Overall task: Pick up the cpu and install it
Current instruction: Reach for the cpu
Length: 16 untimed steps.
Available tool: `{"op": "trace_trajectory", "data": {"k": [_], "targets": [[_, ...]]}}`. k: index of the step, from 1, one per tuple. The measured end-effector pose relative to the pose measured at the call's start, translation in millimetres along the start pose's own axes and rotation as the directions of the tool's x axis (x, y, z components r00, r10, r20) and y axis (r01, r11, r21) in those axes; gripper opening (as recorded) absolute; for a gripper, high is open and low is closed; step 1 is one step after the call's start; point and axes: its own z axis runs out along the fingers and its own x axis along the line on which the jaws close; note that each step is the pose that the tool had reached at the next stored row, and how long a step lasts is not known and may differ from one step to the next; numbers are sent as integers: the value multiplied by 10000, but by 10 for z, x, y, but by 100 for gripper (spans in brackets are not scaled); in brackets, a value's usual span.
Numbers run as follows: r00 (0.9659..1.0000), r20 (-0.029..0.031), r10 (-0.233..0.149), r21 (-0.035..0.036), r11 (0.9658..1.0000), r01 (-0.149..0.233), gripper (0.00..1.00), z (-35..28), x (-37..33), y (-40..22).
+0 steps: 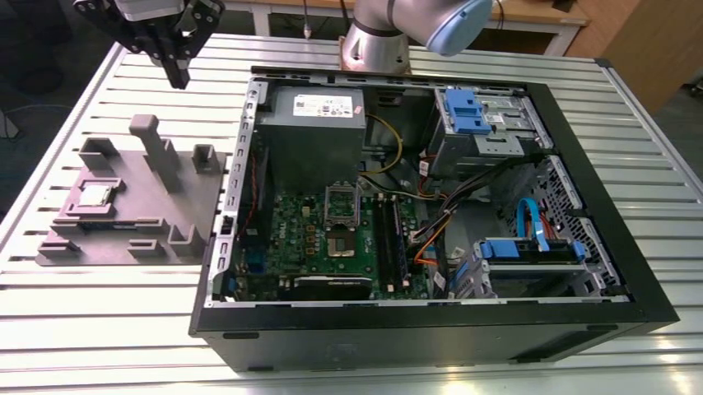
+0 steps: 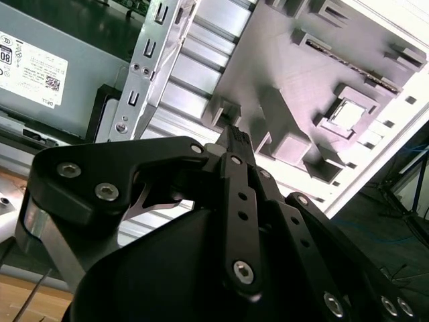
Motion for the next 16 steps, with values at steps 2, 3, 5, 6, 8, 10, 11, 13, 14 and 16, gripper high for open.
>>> {"op": "trace_trajectory", "data": {"k": [2, 3, 5, 6, 8, 10, 11, 13, 14, 16], "targets": [[10000, 0, 0, 0, 10000, 0, 11, 0, 8, -1], [10000, 0, 0, 1, 10000, 0, 11, 0, 12, -1], [10000, 0, 0, 0, 10000, 0, 11, 0, 24, -2], [10000, 0, 0, 0, 10000, 0, 11, 0, 32, -3], [10000, 0, 0, 0, 10000, 0, 11, 0, 49, -4], [10000, 0, 0, 0, 10000, 0, 11, 0, 64, -5], [10000, 0, 0, 0, 10000, 0, 11, 0, 72, -6], [10000, 0, 0, 0, 10000, 0, 11, 0, 85, -7], [10000, 1, 0, 0, 10000, 0, 11, 0, 91, -7], [10000, 0, 0, 0, 10000, 0, 11, 0, 104, -8]]}}
